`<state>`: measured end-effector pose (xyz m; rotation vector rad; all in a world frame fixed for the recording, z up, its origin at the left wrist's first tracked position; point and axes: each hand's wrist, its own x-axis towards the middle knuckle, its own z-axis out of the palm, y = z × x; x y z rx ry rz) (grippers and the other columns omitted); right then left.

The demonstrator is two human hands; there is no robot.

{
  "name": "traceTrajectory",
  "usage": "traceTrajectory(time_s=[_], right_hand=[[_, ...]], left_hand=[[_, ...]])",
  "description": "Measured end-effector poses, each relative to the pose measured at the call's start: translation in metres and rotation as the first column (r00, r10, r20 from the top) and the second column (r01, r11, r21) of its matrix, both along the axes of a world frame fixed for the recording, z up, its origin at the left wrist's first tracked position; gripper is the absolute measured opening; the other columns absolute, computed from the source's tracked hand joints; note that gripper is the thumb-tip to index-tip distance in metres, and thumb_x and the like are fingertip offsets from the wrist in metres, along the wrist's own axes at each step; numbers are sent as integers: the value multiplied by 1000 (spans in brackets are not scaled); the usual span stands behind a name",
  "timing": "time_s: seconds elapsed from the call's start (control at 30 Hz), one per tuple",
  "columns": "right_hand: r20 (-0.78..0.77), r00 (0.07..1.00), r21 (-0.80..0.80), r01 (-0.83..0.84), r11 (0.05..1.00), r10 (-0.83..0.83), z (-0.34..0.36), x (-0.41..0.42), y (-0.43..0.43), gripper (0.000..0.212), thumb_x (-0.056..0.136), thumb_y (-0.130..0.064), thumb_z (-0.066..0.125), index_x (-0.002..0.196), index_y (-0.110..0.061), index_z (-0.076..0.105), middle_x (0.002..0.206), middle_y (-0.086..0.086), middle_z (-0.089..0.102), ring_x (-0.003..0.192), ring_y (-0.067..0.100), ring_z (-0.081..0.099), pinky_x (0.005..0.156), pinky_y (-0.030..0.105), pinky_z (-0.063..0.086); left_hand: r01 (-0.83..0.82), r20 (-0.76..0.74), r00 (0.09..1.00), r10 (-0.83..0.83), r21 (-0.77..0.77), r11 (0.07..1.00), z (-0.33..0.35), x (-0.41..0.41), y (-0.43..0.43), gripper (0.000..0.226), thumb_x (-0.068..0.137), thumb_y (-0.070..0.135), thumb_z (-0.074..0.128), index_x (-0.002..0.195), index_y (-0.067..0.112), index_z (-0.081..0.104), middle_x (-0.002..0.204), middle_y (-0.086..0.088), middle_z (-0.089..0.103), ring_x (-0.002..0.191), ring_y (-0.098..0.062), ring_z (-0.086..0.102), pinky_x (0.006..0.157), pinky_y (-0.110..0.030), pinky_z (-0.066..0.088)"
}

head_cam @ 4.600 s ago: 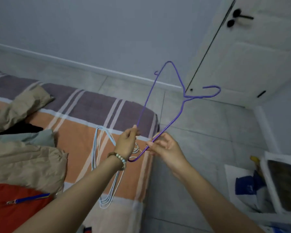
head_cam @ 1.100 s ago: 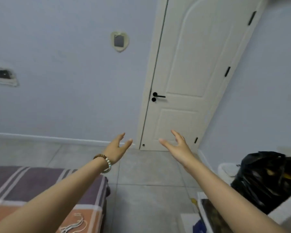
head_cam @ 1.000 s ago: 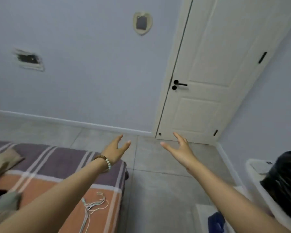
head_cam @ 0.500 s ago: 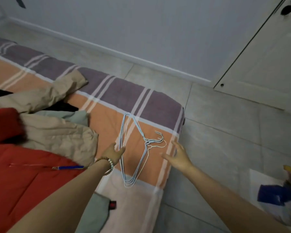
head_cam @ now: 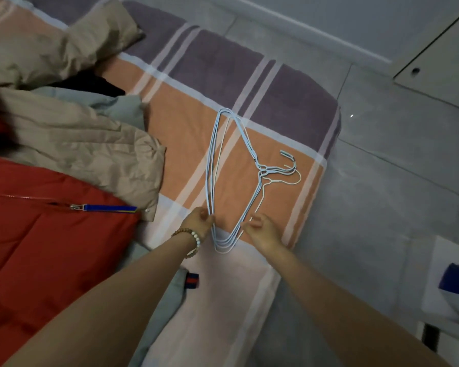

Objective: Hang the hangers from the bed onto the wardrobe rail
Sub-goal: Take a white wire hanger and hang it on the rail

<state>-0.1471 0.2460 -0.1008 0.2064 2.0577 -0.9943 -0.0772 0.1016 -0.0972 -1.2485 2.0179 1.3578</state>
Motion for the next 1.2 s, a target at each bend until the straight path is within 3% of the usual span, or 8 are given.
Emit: traceTrajectory(time_s=[0.1,0.2,0.37,0.43,0.63,0.87,1.0,1.2], right_hand=[[-13,998,-10,65,998,-65,-20,10,-6,38,86,-6,63,121,4,53,116,16,61,93,22,58,62,4,44],[-30,986,-32,166,986,-167,-38,17,-13,32,83,-2,64,114,5,58,112,23,65,90,26,61,84,30,49],[-107,965,-27,239,971,-240,-45,21,-19,28,77,-1,70,102,5,60,88,15,65,75,20,58,54,13,43],[-104,970,1,223,975,-221,-46,22,-21,26,77,-4,71,99,5,60,85,11,63,73,19,57,58,19,43],[-54,986,54,160,986,-157,-39,24,-16,17,73,-8,71,88,-2,67,89,14,71,74,22,64,70,27,49],[9,969,-97,245,965,-246,-24,30,-7,29,73,9,62,63,-18,54,74,13,64,73,30,63,76,50,56],[-6,965,-232,254,939,-263,-5,31,7,28,76,13,58,73,-14,55,82,16,59,60,21,57,52,27,55],[30,972,-453,222,863,-235,55,7,32,29,81,11,62,76,-13,47,67,6,55,40,1,55,46,17,52]], left_hand=[[-37,-47,998,36,-17,999,-18,4,5,38,90,18,55,124,2,49,118,-16,59,110,-31,55,91,-30,41],[-153,-90,984,152,-9,988,-28,6,8,24,85,14,62,105,4,53,85,-5,56,86,-22,54,79,-26,41],[-169,-115,980,163,-51,984,-40,17,8,21,78,10,69,73,13,49,68,2,53,71,-19,52,67,-25,41],[-128,-103,988,118,-90,988,-41,21,8,25,81,10,65,66,17,47,67,4,53,71,-19,52,68,-25,40],[68,-11,997,-71,-152,986,-31,29,9,21,82,14,61,69,22,46,69,7,52,71,-14,51,65,-23,40],[-108,-72,992,108,-1,994,-10,27,17,21,79,2,61,94,13,51,71,-3,55,73,-24,56,69,-28,46],[-317,-121,930,346,211,925,3,27,23,11,87,0,55,97,6,54,67,-9,54,56,-21,51,40,-16,45],[-298,-321,873,366,242,923,49,7,33,6,90,9,56,88,5,60,73,-5,62,47,-5,61,45,-14,49]])
